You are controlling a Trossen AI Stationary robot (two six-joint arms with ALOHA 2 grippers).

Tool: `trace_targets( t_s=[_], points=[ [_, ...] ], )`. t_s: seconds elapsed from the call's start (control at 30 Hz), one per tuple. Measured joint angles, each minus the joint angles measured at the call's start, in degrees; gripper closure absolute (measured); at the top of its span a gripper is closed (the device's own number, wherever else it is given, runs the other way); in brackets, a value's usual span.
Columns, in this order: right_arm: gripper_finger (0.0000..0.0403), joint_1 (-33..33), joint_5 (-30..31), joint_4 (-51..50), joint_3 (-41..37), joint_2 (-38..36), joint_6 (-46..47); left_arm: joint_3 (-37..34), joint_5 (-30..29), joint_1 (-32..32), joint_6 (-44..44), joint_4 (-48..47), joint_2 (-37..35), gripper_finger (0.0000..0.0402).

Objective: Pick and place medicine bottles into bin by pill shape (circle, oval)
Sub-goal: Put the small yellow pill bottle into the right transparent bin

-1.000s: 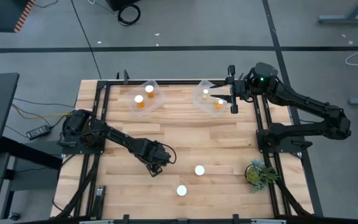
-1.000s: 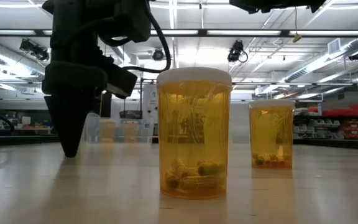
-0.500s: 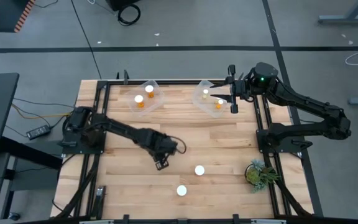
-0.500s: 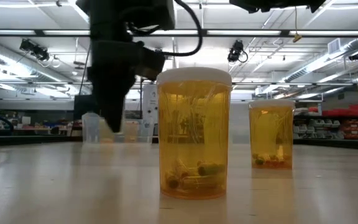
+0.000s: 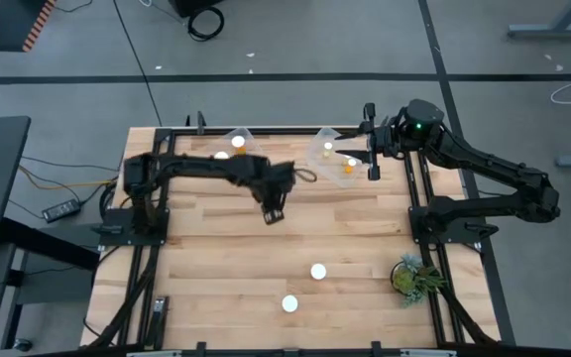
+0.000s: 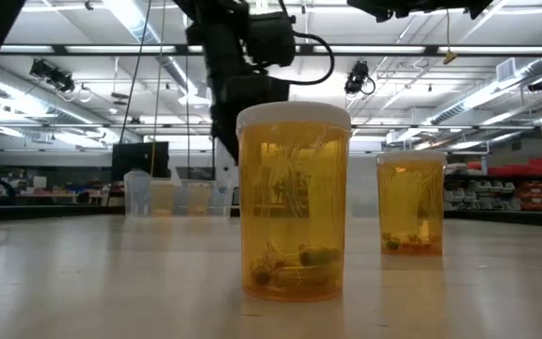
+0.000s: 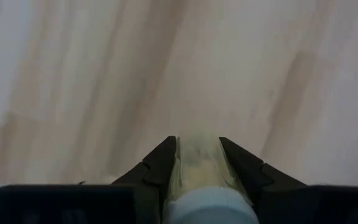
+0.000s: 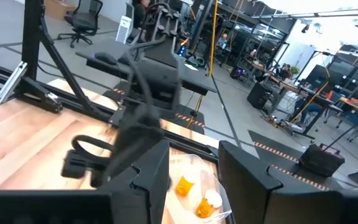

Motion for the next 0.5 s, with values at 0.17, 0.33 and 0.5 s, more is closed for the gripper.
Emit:
trace_targets(
  t_s=[0.17,0.33,0.5],
  points=[
    [0.0256,0.00,0.00,-0.10,0.00,-0.01,1.98,8.85,-0.01,3.42,8.16,-4.15,4.89,0.0294],
    [0.0256,0.00,0.01,-0.44,0.00,-0.01,3.61,16.47,0.01,6.30,14.75,-7.92,10.56,0.0294],
    [0.0256,0.02,0.02,-0.49,0.00,-0.01,4.88,22.59,0.00,8.73,19.79,-10.58,16.64,0.0294]
  ],
)
